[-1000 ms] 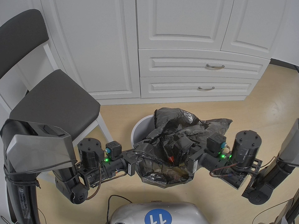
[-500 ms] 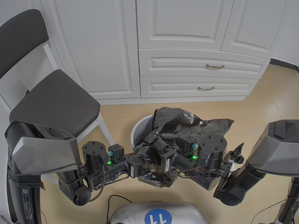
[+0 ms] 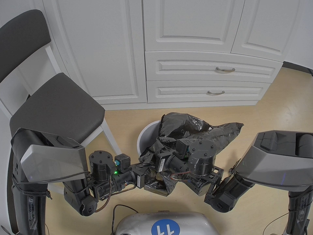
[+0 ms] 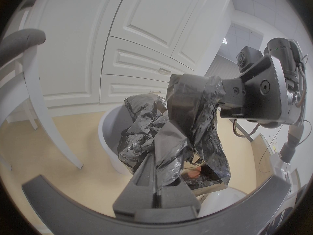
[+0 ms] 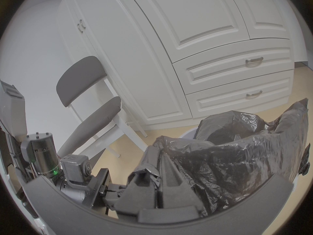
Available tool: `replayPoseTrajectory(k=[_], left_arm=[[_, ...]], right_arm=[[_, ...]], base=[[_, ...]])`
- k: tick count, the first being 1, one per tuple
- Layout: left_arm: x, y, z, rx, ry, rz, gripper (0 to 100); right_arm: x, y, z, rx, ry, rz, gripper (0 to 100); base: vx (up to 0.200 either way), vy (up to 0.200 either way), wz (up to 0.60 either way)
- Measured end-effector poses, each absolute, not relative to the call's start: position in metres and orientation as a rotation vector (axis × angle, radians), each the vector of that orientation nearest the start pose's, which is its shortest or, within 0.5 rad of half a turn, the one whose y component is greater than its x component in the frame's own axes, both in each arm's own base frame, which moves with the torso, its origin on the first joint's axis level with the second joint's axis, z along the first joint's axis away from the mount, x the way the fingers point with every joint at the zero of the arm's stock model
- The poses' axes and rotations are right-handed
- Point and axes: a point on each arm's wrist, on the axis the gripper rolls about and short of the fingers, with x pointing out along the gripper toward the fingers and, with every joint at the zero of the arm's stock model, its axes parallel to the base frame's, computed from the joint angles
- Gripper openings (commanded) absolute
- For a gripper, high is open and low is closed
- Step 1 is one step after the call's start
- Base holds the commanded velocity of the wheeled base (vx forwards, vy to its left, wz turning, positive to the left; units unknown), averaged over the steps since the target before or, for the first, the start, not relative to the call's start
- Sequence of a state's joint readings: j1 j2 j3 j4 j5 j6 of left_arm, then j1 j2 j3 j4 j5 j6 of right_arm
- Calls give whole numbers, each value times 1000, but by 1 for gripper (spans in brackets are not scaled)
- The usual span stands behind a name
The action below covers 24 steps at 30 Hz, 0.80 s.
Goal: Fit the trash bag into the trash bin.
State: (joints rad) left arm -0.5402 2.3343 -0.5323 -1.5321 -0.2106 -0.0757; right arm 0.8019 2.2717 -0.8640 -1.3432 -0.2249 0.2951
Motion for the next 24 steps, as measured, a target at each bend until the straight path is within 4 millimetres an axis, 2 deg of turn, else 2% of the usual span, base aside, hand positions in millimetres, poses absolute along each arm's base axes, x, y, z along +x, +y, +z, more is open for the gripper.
replayPoseTrajectory(k=[1,24], left_arm=[[289,-179,1,-35,306,-733,100],[289,-181,-11,-89,357,-733,100]], right_arm=[[282,283,62,260,140,562,0],[296,291,56,343,137,547,0]], base=[[0,0,0],[0,0,0]])
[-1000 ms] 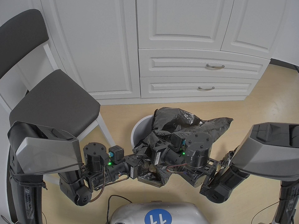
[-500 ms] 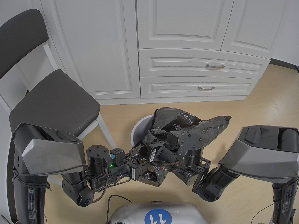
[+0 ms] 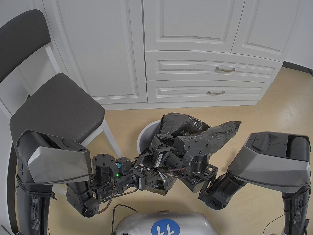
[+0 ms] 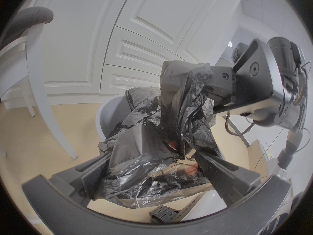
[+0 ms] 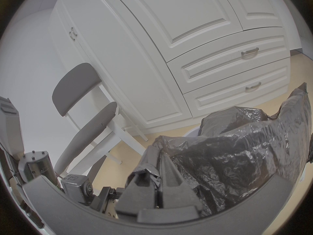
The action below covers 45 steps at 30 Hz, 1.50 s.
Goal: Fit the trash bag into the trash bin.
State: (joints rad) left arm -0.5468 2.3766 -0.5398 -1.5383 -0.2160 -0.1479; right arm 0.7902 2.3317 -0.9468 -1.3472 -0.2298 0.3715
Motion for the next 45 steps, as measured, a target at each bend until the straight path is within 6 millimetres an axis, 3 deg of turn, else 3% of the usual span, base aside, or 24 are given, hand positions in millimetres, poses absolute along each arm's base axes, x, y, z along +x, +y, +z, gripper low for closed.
replayPoseTrajectory(k=[16,33,45], left_arm=[[280,-178,11,-223,375,-766,100],[278,-189,2,-211,391,-790,100],[283,-191,-7,-209,402,-785,100]], right_arm=[[302,286,55,350,134,518,0],[298,306,47,375,128,502,0],[298,306,47,375,126,501,0]], base=[[0,0,0],[0,0,0],[0,0,0]])
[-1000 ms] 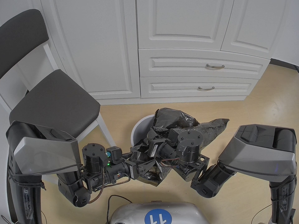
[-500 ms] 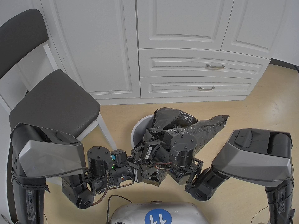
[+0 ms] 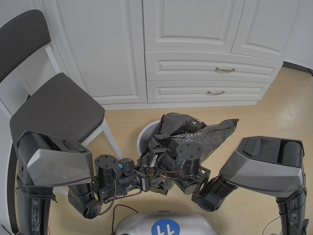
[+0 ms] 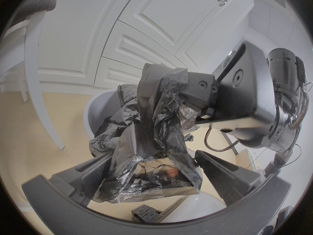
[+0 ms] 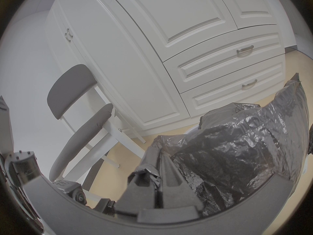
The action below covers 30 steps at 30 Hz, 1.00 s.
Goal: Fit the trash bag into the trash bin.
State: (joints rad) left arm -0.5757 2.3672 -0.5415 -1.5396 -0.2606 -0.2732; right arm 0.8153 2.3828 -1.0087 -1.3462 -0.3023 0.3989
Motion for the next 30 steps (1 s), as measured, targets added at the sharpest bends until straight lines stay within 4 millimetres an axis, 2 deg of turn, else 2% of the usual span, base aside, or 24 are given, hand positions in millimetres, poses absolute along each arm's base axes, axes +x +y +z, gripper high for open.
replayPoseTrajectory(k=[3,4,18,19,26,30], left_arm=[[283,-191,-9,-208,407,-783,100],[283,-191,-10,-208,410,-782,0],[285,-191,-10,-207,402,-781,0],[285,-191,-9,-207,402,-782,0],[285,-191,-8,-208,397,-783,0],[285,-191,-7,-209,395,-781,0]], right_arm=[[298,306,49,377,123,499,0],[298,306,49,377,122,500,0],[297,305,48,369,120,499,0],[297,305,48,368,120,499,100],[296,303,49,362,120,497,100],[295,298,56,353,108,493,100]], base=[[0,0,0],[0,0,0],[0,0,0],[0,0,0],[0,0,0],[0,0,0]])
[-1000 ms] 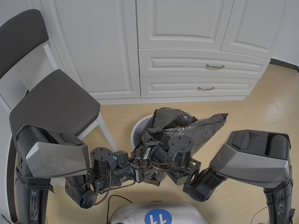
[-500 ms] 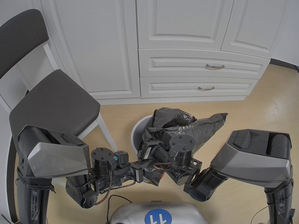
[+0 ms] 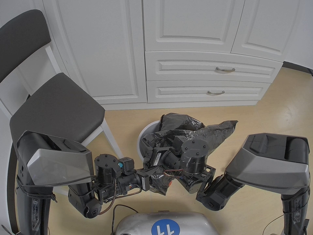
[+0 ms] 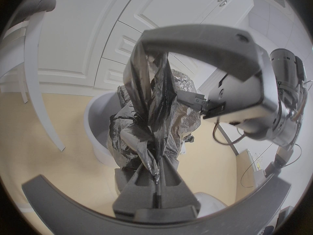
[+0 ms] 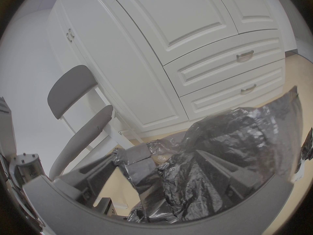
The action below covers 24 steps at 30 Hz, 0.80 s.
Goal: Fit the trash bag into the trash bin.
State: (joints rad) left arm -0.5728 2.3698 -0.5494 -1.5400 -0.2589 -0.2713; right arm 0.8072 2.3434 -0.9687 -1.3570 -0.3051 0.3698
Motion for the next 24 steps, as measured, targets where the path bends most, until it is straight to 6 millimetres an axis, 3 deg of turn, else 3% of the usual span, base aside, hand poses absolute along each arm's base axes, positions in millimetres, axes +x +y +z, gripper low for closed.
replayPoseTrajectory(k=[8,17,24], left_arm=[[287,-188,-3,-212,381,-774,0],[290,-183,5,-219,359,-760,0],[293,-174,22,-234,308,-742,0]], right_arm=[[283,276,84,296,79,491,100],[265,251,99,176,71,513,100],[258,231,117,111,44,492,100]], base=[[0,0,0],[0,0,0],[0,0,0]])
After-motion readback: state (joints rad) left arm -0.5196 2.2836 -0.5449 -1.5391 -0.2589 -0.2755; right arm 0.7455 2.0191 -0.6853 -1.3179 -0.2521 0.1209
